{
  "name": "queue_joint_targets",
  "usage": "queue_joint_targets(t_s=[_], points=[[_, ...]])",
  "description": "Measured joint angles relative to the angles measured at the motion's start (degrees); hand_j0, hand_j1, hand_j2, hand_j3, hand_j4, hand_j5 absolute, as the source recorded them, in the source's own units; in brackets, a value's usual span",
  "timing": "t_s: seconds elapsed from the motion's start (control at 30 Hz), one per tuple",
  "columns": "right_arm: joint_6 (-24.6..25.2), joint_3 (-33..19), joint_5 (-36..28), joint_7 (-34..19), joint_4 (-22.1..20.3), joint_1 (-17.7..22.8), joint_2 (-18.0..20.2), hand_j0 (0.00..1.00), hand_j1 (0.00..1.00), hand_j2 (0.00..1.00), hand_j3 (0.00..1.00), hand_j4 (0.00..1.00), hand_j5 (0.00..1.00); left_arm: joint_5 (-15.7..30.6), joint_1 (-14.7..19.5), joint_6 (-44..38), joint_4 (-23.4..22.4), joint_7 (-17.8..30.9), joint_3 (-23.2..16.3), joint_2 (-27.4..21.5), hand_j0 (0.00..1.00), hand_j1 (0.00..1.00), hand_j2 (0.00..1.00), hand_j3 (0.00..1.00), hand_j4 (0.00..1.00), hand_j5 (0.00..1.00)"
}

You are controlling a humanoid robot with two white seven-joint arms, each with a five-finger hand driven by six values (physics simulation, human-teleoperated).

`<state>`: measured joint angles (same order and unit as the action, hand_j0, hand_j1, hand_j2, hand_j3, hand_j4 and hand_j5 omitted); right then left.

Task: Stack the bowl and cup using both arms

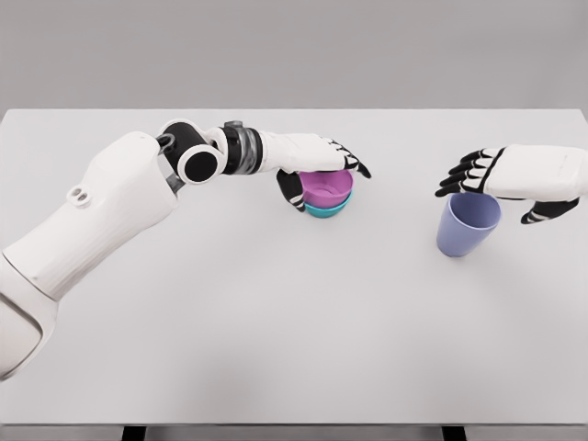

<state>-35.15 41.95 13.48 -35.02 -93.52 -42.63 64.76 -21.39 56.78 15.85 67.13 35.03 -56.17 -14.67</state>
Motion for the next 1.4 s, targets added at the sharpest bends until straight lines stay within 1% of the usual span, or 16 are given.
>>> queue_joint_targets(t_s=[0.17,0.23,0.3,0.4,0.5,0.57,0.63,0.67,0.7,0.8,0.87,0.9,0.97,1.03,1.2,1.4], points=[[0.0,0.7,0.5,0.0,1.2,-0.1,-1.3,1.00,1.00,1.00,1.00,1.00,1.00,1.0,0.1,1.0,1.1,0.0,0.2,-0.9,1.00,1.00,1.00,1.00,1.00,1.00],[0.0,0.8,0.9,0.0,1.7,-0.1,-1.7,1.00,1.00,1.00,1.00,1.00,1.00,2.8,1.1,2.8,2.8,0.0,0.5,-2.8,1.00,1.00,1.00,1.00,1.00,1.00],[0.0,1.0,1.3,0.0,2.5,0.0,-2.4,1.00,1.00,1.00,1.00,1.00,1.00,5.7,1.2,4.0,6.0,0.0,0.6,-6.1,1.00,1.00,1.00,1.00,1.00,1.00],[0.0,1.4,1.8,0.0,3.2,0.0,-3.0,1.00,1.00,1.00,1.00,1.00,1.00,11.1,1.3,6.2,12.5,0.0,1.2,-12.9,1.00,1.00,1.00,1.00,1.00,1.00],[0.0,1.6,2.1,0.0,3.5,0.0,-3.2,1.00,1.00,1.00,1.00,1.00,1.00,18.4,0.4,12.9,20.2,0.0,5.0,-22.8,1.00,1.00,1.00,1.00,1.00,1.00],[0.0,1.7,2.3,0.0,3.9,0.0,-3.4,1.00,1.00,1.00,1.00,1.00,1.00,24.7,-0.3,16.0,23.1,0.0,7.6,-30.2,1.00,1.00,1.00,1.00,1.00,1.00],[0.0,1.8,2.5,0.0,4.2,0.0,-3.7,1.00,1.00,1.00,1.00,1.00,1.00,30.9,-2.6,17.6,24.0,0.0,9.3,-36.3,1.00,1.00,1.00,1.00,1.00,1.00],[0.0,1.9,2.6,0.0,4.3,0.0,-3.8,1.00,1.00,1.00,1.00,1.00,1.00,33.7,-4.6,18.0,23.8,0.0,9.9,-38.5,1.00,1.00,1.00,1.00,1.00,1.00],[0.0,2.0,2.7,0.0,4.4,0.0,-3.9,1.00,1.00,1.00,1.00,1.00,1.00,35.6,-7.5,18.5,22.9,0.0,10.2,-40.3,1.00,1.00,1.00,1.00,1.00,1.00],[0.0,2.3,3.2,0.0,5.1,0.0,-4.4,1.00,1.00,1.00,1.00,1.00,1.00,42.8,-18.5,19.1,18.4,0.0,11.0,-43.0,1.00,1.00,1.00,1.00,1.00,1.00],[0.0,2.5,3.4,0.0,5.5,0.0,-4.8,1.00,1.00,1.00,1.00,1.00,1.00,47.5,-19.9,19.2,14.7,0.0,11.2,-43.7,1.00,1.00,1.00,1.00,1.00,1.00],[0.0,2.5,3.4,0.0,5.7,0.0,-4.9,1.00,1.00,1.00,1.00,1.00,1.00,49.2,-20.0,19.2,12.8,0.0,11.3,-43.9,1.00,1.00,1.00,1.00,1.00,1.00],[0.0,2.6,3.5,0.0,6.2,0.0,-5.2,1.00,1.00,1.00,1.00,1.00,1.00,51.9,-21.9,19.3,10.1,0.0,11.5,-44.1,1.00,1.00,1.00,1.00,1.00,1.00],[0.0,2.6,3.6,0.0,6.4,0.0,-5.4,1.00,1.00,1.00,1.00,1.00,1.00,53.7,-22.7,19.3,8.6,0.0,11.9,-44.0,1.00,1.00,1.00,1.00,1.00,1.00],[0.0,2.7,4.2,0.0,6.7,0.0,-5.7,1.00,1.00,1.00,1.00,1.00,1.00,55.9,-23.6,19.3,7.1,0.0,12.9,-43.1,1.00,1.00,1.00,1.00,1.00,1.00],[0.0,3.3,4.3,0.0,6.8,0.0,-5.8,1.00,1.00,1.00,1.00,1.00,1.00,56.3,-24.4,19.3,6.8,0.0,14.2,-41.8,1.00,1.00,1.00,1.00,1.00,1.00]])
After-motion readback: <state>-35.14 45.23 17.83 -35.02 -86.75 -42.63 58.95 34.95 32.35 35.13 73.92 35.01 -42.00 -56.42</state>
